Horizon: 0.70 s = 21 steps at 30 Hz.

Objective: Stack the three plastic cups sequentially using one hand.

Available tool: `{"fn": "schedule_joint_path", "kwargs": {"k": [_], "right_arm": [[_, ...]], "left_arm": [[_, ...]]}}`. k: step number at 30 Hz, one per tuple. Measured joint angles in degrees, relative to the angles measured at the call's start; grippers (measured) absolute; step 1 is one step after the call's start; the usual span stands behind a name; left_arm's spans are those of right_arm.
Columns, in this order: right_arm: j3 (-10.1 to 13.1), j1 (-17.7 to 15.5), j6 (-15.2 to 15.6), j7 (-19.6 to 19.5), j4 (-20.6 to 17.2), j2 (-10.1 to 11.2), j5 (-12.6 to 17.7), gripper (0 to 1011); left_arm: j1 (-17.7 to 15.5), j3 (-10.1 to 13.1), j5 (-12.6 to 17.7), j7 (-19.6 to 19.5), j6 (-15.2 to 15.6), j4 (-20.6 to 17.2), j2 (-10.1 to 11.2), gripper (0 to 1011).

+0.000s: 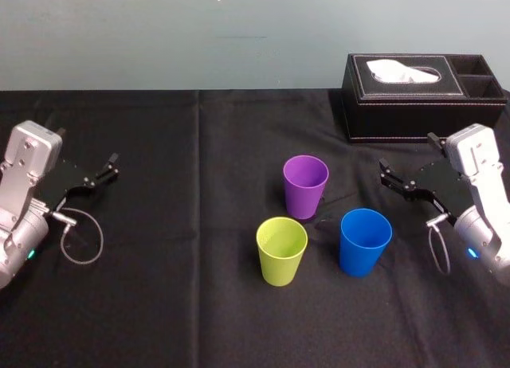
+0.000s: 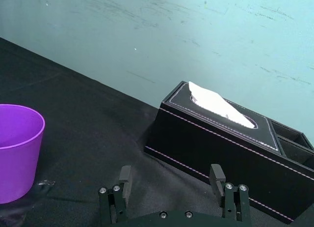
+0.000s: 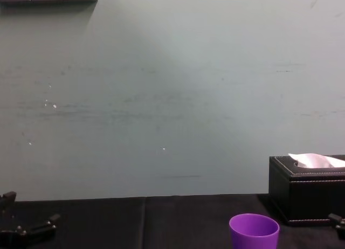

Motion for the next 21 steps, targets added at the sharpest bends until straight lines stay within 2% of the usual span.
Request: {"fn": "schedule_joint_path", "kwargs": {"k": [21], "right_arm": [[0.0, 0.0, 0.0, 0.0, 0.0, 0.0, 0.0, 1000]], "left_arm": [[0.0, 0.0, 0.0, 0.0, 0.0, 0.0, 0.0, 1011]]}}
